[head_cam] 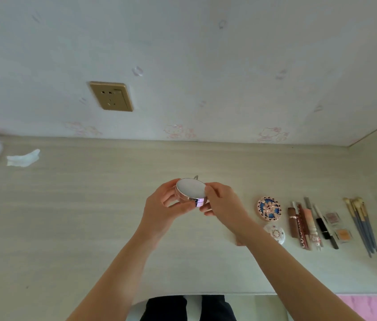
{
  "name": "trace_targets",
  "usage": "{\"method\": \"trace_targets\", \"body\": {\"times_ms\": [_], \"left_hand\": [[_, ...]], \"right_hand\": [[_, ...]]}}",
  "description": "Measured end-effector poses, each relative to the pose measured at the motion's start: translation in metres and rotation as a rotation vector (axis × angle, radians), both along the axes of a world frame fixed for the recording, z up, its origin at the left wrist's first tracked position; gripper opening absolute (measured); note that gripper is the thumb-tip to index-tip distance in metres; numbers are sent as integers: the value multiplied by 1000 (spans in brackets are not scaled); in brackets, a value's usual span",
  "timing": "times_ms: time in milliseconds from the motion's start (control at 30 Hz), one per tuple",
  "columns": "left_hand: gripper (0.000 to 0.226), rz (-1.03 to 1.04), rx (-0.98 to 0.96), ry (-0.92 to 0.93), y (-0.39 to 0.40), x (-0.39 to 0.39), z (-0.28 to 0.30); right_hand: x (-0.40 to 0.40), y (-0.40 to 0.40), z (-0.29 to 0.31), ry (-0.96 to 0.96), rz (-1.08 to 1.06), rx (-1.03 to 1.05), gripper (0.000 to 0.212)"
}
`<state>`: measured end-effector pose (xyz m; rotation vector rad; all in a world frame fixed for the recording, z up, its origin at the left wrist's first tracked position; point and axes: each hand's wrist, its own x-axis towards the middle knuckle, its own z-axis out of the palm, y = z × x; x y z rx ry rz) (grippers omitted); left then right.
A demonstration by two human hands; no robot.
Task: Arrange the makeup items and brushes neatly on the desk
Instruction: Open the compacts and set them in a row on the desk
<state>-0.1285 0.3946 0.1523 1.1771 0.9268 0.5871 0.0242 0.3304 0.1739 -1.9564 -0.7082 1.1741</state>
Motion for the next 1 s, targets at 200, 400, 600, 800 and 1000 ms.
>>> {"method": "trace_targets", "body": {"times_ms": [200, 400, 600, 800, 1000], "left_hand": [[53, -84, -21, -29, 31, -39, 1], [55, -101, -30, -30, 39, -57, -9], [59, -96, -32, -44, 37, -59, -31], [62, -83, -21, -97, 39, -54, -71], [67, -70, 22, -149, 45, -49, -107]], "right_hand": [[-38, 30, 8, -307, 211, 129, 36], [-55, 41, 11, -415, 505, 150, 19], [-52, 45, -1, -381, 561, 23, 32], [-44, 45, -32, -481, 684, 18, 41], [-45, 50, -57, -686, 758, 95, 43]]}}
